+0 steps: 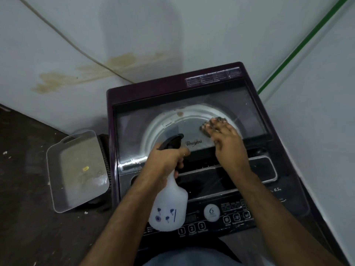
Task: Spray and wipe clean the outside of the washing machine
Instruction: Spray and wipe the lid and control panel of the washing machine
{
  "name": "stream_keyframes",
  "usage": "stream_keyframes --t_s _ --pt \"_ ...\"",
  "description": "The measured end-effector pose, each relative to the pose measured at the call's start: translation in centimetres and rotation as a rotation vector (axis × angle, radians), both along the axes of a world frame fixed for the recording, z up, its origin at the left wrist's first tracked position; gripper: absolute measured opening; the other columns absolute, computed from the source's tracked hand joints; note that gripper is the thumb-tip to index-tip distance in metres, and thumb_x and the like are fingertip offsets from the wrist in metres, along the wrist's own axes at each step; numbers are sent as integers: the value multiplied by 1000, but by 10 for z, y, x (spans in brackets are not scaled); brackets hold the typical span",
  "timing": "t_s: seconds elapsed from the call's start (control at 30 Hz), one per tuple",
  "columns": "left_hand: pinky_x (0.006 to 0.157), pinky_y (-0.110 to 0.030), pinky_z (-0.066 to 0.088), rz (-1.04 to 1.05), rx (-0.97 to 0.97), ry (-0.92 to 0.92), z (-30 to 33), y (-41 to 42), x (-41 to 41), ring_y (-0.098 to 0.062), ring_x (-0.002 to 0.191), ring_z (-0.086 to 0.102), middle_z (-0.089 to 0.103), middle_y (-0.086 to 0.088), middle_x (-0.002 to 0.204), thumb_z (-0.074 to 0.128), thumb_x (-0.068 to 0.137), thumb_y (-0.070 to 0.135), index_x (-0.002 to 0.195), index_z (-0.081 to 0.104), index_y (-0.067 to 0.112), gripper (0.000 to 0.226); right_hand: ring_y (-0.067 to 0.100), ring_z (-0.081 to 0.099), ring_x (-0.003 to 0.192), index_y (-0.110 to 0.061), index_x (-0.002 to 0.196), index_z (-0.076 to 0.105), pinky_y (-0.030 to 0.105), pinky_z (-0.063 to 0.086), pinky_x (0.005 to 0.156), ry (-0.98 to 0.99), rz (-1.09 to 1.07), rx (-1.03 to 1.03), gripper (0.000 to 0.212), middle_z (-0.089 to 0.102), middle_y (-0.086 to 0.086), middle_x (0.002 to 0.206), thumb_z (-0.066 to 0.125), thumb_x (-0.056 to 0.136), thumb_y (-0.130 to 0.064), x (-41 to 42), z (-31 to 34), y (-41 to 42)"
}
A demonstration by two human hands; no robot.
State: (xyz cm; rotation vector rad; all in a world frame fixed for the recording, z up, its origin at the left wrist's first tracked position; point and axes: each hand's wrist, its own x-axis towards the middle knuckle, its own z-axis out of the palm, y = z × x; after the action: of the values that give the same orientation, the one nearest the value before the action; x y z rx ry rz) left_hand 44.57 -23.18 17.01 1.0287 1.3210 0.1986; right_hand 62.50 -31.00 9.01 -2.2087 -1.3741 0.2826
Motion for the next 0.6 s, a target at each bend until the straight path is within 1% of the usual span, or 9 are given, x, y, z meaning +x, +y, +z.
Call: stream_keyframes --t_s 0.07,0.1,0.2,0.27,0.3,0.37,0.47,0.53,0.6 --pt "43 -26 40 5 1 -3 -3 -3 4 -14 61 64 64 0 62 82 87 18 84 69 12 15 26 38 145 -25 141 61 48 39 118 26 -88 17 52 50 -3 154 54 97 1 -4 -4 12" --pt "43 -26 40 13 4 -2 -3 -3 6 -14 61 63 63 0 61 83 87 19 83 68 13 16 26 38 144 -26 141 61 47 40 117 36 -60 29 50 51 -3 154 54 98 -1 -9 -4 17" --pt "42 -25 35 23 0 6 -4 -7 12 -12 49 49 52 3 53 77 86 11 78 63 14 17 23 41 143 -29 138 64 38 38 118 15 305 26 48 52 -6 152 55 98 -3 -18 -3 8" --pt "44 -26 34 26 -12 6 -2 -5 16 -11 47 45 49 4 50 74 86 7 76 61 16 18 20 41 142 -30 136 64 33 33 118 -1 424 18 55 53 -8 151 57 94 3 -3 -2 -10" --pt "44 -26 35 29 -13 4 -1 -3 17 -11 47 46 50 4 51 75 87 8 77 62 15 17 18 43 140 -31 134 66 35 35 118 -8 396 17 56 55 -8 149 58 92 6 9 -2 -17" --pt "46 -26 39 28 -6 -2 1 3 18 -12 52 54 55 2 56 78 87 12 80 65 14 15 20 46 136 -26 126 72 44 41 116 24 204 8 53 60 -4 143 60 89 10 35 -5 -17" --pt "46 -26 41 25 0 -16 4 4 24 -14 61 62 62 0 62 82 87 19 80 68 14 16 28 42 140 -26 130 70 52 37 118 57 -61 -3 45 55 -3 149 57 96 2 53 -8 20" --pt "43 -26 38 27 9 -22 5 1 32 -13 54 54 56 0 58 80 87 14 77 64 14 18 28 40 141 -27 131 68 49 36 118 75 14 -17 42 53 -2 151 53 98 -6 40 -3 39" --pt "43 -25 35 26 10 -15 6 1 41 -12 48 44 49 3 52 74 87 6 73 60 16 22 27 43 137 -26 127 72 41 38 116 70 247 -19 40 57 -1 148 54 97 -5 28 0 36"
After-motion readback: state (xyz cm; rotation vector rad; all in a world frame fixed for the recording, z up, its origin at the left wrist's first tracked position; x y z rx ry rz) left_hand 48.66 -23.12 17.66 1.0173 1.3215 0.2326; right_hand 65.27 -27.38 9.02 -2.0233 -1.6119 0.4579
